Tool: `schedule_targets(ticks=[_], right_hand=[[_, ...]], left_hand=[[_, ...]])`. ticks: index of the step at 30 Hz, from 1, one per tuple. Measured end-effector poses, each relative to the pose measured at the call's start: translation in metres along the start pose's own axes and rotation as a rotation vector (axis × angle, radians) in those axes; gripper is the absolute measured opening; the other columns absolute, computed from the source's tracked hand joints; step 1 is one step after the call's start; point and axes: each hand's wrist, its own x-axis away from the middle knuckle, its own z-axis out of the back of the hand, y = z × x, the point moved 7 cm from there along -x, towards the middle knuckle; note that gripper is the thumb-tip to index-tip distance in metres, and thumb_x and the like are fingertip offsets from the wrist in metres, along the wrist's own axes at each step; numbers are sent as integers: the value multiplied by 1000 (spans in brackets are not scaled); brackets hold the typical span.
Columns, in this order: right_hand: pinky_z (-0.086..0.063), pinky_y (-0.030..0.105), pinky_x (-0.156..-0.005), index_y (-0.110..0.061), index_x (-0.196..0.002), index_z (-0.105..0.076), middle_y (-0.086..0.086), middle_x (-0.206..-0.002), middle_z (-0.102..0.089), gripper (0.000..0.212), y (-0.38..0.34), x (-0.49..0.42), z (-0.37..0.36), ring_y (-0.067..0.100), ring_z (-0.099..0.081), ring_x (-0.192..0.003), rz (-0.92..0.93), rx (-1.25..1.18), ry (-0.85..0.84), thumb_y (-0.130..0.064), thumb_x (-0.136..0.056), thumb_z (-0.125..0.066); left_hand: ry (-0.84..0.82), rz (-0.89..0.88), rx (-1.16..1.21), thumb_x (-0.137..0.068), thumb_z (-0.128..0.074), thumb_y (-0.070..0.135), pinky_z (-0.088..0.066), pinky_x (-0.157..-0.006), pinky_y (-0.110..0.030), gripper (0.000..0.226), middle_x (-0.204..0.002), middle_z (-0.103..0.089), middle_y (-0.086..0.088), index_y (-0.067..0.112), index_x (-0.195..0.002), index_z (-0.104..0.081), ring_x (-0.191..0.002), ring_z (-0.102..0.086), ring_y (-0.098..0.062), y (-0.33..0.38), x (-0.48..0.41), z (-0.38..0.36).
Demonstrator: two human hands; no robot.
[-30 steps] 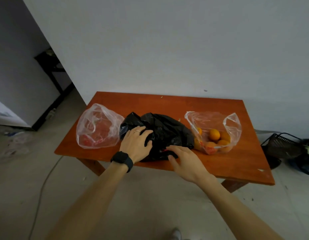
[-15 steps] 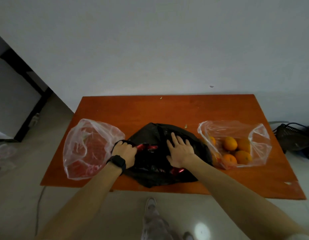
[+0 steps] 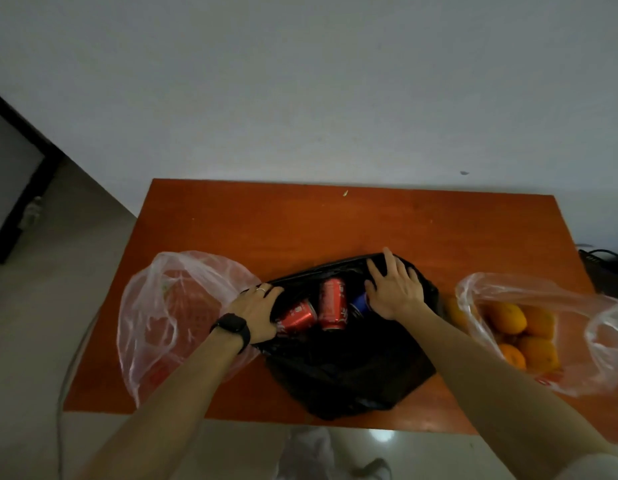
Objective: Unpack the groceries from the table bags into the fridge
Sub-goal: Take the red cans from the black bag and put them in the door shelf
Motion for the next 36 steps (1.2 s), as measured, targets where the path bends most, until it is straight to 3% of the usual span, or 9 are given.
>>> schedule_targets(ticks=[4, 7, 13, 17, 20, 23, 29, 33, 36], right_hand=[[-28, 50, -114, -30, -154, -32, 11, -162, -9, 54, -8, -19, -15, 35, -21, -145, -33, -118, -159, -49, -104, -21], [-29, 50, -112, -26, -135, -59, 12, -149, -29, 48, -8, -27, -17, 34, -31, -135, -59, -144, -154, -45, -104, -28], [-18, 50, -121, -19, -144, -51, 7, -145, -50, 49, -29, -11, 25, 30, -34, -142, 69, -50, 202, -40, -99, -47], [-38, 48, -106, -15, -106, -75, 6, -114, -71, 24, -59, 33, 54, 31, -59, -116, 172, -10, 582, -27, -89, -65], [-46, 41, -81, -16, -103, -67, 7, -99, -68, 27, -76, 44, 38, 33, -64, -96, 47, -135, 274, -37, -92, -53], [-46, 38, -71, -13, -120, -53, 10, -111, -63, 47, -83, 40, -3, 35, -62, -104, -139, -234, -143, -50, -90, -55], [-50, 41, -77, 0, -147, -23, 16, -131, -57, 93, -83, 32, -36, 35, -59, -117, -269, -284, -134, -57, -87, -65], [-50, 41, -79, -4, -151, -12, 20, -129, -56, 96, -80, 33, -51, 39, -59, -115, -253, -427, -131, -54, -88, -64], [-49, 39, -75, -7, -142, -28, 18, -120, -60, 86, -72, 37, -48, 39, -61, -106, -251, -496, -102, -56, -83, -66]], left_hand=[[-107, 61, 29, -88, -57, 26, -47, -100, -42, 65, -150, -34, -6, 21, -150, -36, -133, -40, -29, -16, -18, -8], [-114, 44, 46, -92, -50, 20, -48, -95, -37, 49, -133, -40, -3, 21, -140, -55, -120, -44, -25, -15, -25, -12], [64, -110, -58, -99, -39, 29, -49, -84, -36, 44, -136, -51, -6, 16, -138, -54, -115, -50, -25, 8, -22, 22], [265, -313, -279, -102, -39, 39, -50, -80, -36, 38, -121, -55, -7, 13, -119, -61, -109, -48, -25, 43, -10, 56], [159, -308, -329, -99, -45, 48, -45, -85, -37, 46, -123, -57, -8, 13, -126, -58, -114, -49, -27, 62, -19, 52], [10, -274, -435, -94, -52, 49, -40, -96, -41, 51, -128, -57, -12, 11, -128, -55, -119, -48, -30, 71, -35, 30], [-103, -163, -478, -95, -52, 45, -36, -100, -44, 53, -131, -57, -13, 10, -134, -46, -121, -50, -32, 63, -50, -4], [-73, -123, -400, -92, -53, 52, -35, -99, -43, 58, -126, -62, -11, 12, -133, -46, -119, -53, -30, 58, -52, -2], [-76, -105, -286, -89, -54, 60, -38, -93, -43, 69, -114, -65, -9, 12, -137, -42, -107, -57, -31, 55, -44, 13]])
